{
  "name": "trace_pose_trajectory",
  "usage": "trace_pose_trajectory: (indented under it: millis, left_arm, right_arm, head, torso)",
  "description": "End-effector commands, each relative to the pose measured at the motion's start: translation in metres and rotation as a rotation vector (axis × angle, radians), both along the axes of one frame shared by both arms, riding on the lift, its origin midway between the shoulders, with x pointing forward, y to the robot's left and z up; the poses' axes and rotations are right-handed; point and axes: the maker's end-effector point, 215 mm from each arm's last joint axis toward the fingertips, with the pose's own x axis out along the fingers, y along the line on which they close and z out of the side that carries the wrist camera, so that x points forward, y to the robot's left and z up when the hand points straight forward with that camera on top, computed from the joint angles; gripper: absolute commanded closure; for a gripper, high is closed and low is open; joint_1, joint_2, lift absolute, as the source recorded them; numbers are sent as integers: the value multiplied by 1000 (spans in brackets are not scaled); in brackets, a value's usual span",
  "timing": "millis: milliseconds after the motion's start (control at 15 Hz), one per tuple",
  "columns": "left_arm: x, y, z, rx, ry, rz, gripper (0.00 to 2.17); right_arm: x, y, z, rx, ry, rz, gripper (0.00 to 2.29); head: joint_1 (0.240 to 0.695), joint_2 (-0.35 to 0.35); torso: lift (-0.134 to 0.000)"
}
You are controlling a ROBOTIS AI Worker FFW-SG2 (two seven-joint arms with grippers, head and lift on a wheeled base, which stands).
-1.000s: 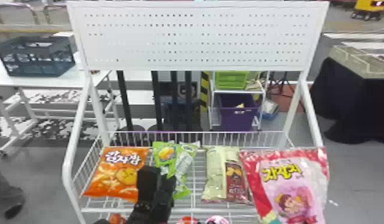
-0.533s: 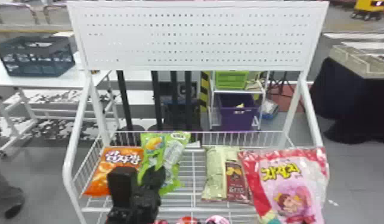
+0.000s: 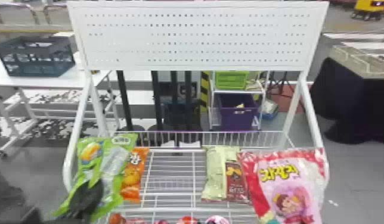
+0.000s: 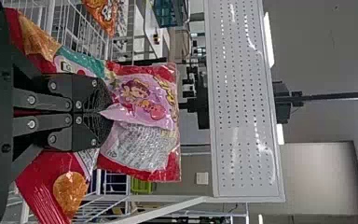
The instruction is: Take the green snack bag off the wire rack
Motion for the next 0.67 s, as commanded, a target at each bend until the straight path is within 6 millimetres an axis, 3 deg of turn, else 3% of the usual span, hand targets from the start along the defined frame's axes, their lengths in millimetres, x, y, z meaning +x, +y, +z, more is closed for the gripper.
trace_pose_trajectory:
  millis: [0,200,600]
  left_arm:
    - [-41,29,26,-25,-91,59,1892]
    - [-73,42,57,-47,-180,85,1892]
    - [-82,33,66,-30,-192,72,1892]
  right_arm:
    - [0,2,-3,2,3,2,2175]
    - [1,2,-5,2,5,3,2179]
    - [0,3,-4,4,7,4,2179]
  head:
    - [499,0]
    - [499,0]
    - [499,0]
  torso:
    - [0]
    - [0]
    - [0]
